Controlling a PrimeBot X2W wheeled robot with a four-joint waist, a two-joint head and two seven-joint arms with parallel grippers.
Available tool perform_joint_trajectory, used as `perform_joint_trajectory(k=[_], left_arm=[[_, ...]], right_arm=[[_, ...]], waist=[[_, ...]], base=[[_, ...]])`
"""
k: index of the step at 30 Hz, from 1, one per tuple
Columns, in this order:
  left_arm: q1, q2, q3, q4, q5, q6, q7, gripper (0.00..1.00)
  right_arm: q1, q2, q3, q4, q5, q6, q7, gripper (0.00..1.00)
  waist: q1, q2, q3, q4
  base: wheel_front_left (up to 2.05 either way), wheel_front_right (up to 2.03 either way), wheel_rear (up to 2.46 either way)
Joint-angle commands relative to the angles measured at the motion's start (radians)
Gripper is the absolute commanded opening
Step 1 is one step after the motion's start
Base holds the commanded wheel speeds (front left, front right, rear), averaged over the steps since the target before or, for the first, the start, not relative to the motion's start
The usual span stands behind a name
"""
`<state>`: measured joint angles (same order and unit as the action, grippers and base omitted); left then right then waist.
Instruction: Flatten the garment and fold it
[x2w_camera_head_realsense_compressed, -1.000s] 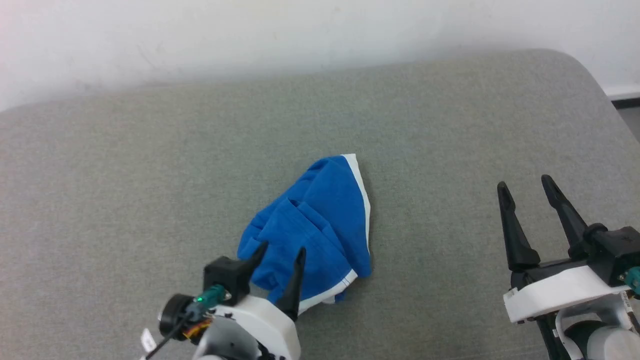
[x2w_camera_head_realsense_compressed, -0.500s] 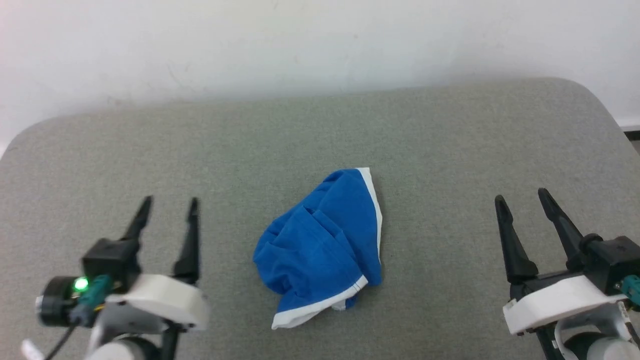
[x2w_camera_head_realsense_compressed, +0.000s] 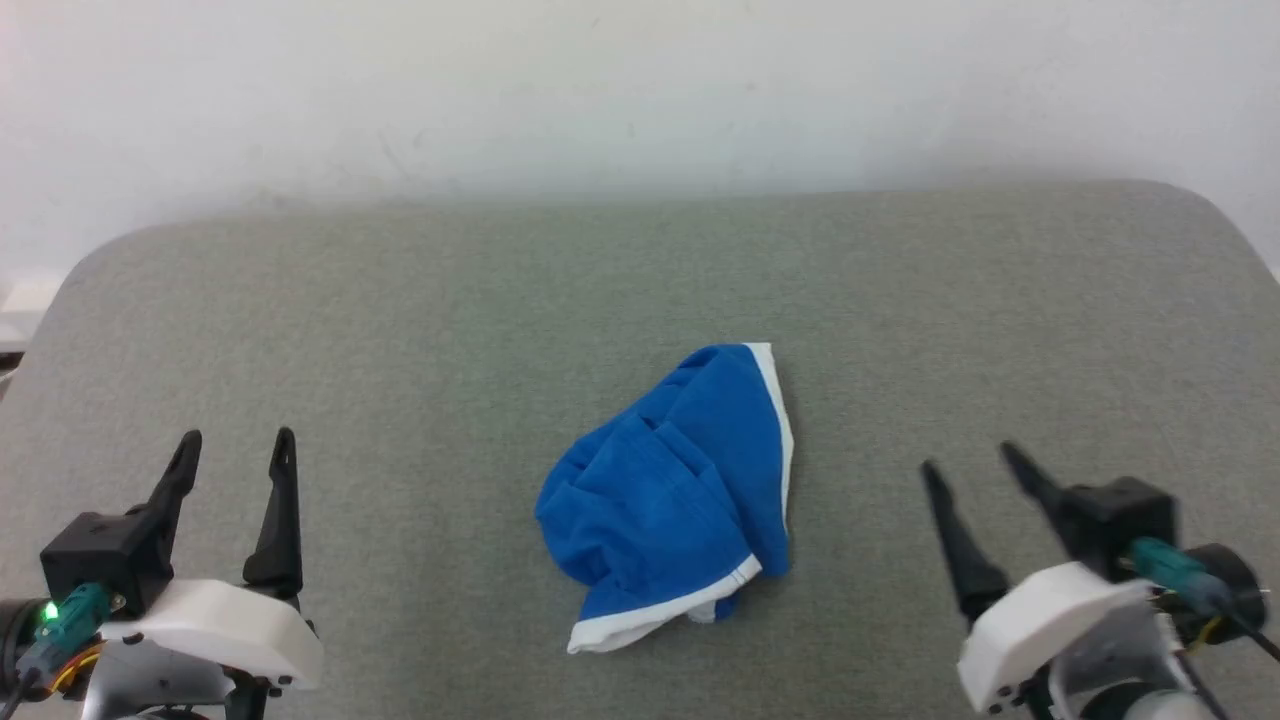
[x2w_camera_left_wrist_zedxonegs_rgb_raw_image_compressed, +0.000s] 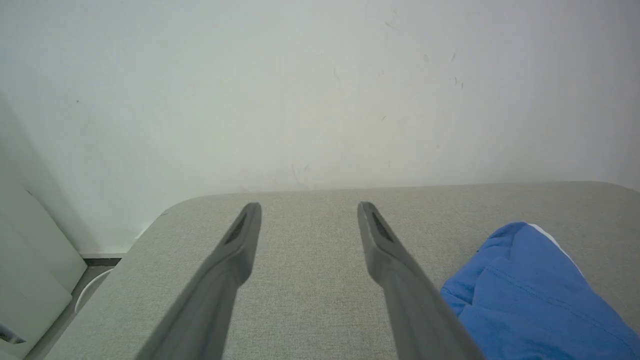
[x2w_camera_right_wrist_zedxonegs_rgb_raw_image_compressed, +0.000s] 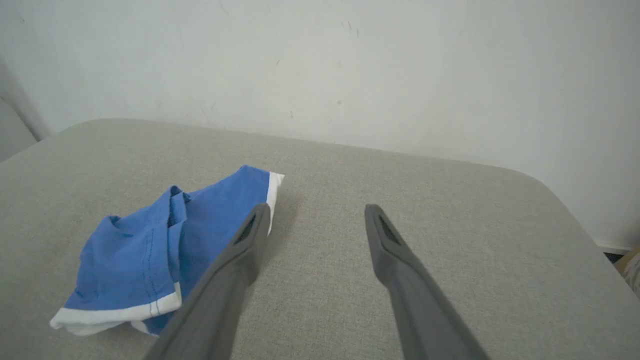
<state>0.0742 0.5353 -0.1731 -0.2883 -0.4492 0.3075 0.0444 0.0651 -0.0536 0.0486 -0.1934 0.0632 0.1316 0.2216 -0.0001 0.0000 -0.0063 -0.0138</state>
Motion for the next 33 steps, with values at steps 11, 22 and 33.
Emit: perform_joint_trajectory(k=[11, 22, 33], left_arm=[[-0.061, -0.03, -0.012, 0.017, -0.003, -0.027, -0.084, 1.0], [-0.141, -0.048, -0.05, 0.064, 0.012, -0.052, -0.115, 1.0], [-0.159, -0.069, -0.074, 0.083, 0.016, -0.046, -0.123, 1.0]], right_arm=[[-0.138, -0.184, 0.221, 0.128, 0.252, -0.001, 0.353, 1.0], [-0.341, -0.24, 0.424, 0.27, 0.459, -0.001, 0.455, 1.0], [-0.461, -0.236, 0.495, 0.394, 0.57, -0.001, 0.49, 0.0]], waist=[[0.0001, 0.0, 0.051, 0.103], [0.0001, 0.0, 0.116, 0.171], [0.0001, 0.0, 0.126, 0.182]], base=[[0.0, 0.0, 0.0], [0.0, 0.0, 0.0], [0.0, 0.0, 0.0]])
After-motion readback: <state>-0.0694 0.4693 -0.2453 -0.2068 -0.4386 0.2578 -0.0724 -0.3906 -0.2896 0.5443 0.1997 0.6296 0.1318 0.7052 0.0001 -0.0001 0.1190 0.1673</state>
